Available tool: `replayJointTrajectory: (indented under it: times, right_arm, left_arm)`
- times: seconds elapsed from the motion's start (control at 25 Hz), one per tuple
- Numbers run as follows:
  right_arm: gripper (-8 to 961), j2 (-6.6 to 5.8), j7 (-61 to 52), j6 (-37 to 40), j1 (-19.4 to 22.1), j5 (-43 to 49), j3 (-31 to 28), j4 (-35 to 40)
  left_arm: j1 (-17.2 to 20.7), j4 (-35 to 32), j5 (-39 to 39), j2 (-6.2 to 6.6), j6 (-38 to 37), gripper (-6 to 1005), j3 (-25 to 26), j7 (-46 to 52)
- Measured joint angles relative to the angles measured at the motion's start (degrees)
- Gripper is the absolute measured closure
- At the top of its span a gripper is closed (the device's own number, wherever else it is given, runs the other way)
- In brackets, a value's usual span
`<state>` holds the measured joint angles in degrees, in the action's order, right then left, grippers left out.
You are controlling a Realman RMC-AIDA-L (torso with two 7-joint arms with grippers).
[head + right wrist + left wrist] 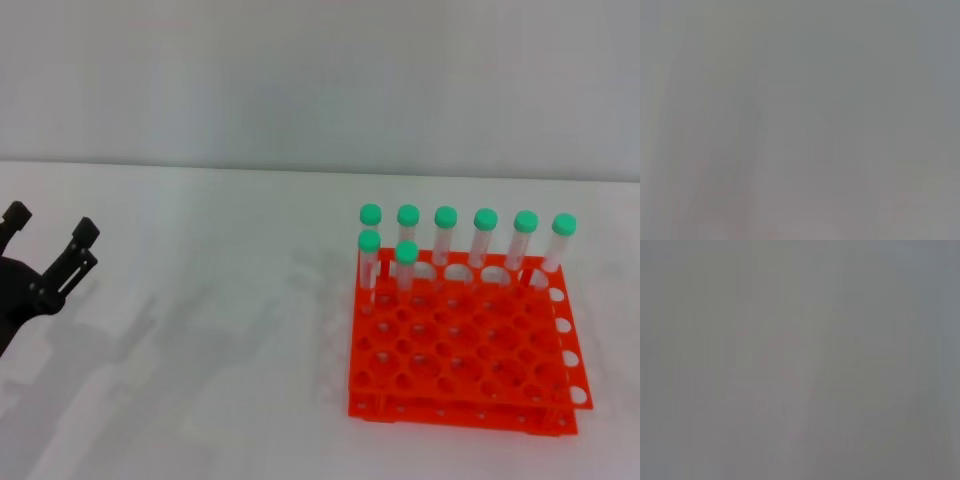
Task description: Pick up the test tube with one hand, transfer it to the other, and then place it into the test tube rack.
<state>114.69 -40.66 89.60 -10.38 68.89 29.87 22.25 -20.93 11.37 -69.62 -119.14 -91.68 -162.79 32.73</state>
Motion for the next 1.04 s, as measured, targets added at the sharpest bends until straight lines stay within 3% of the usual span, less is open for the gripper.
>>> replayJointTrajectory:
  times: [0.32,1.04]
  right_arm:
    - [231,0.00,10.0,0.6,1.1,-0.1,-4.4,-8.3]
    - [231,0.17,14.3,-1.2,-1.6,-2.5,-4.5,-11.6]
  left_arm:
    - [-1.3,-3.0,-2.0,-0.07,2.5,120,0.0,-3.1]
    - [-2.4,-3.8,-3.2,-0.08,2.9,121,-0.1,-3.3]
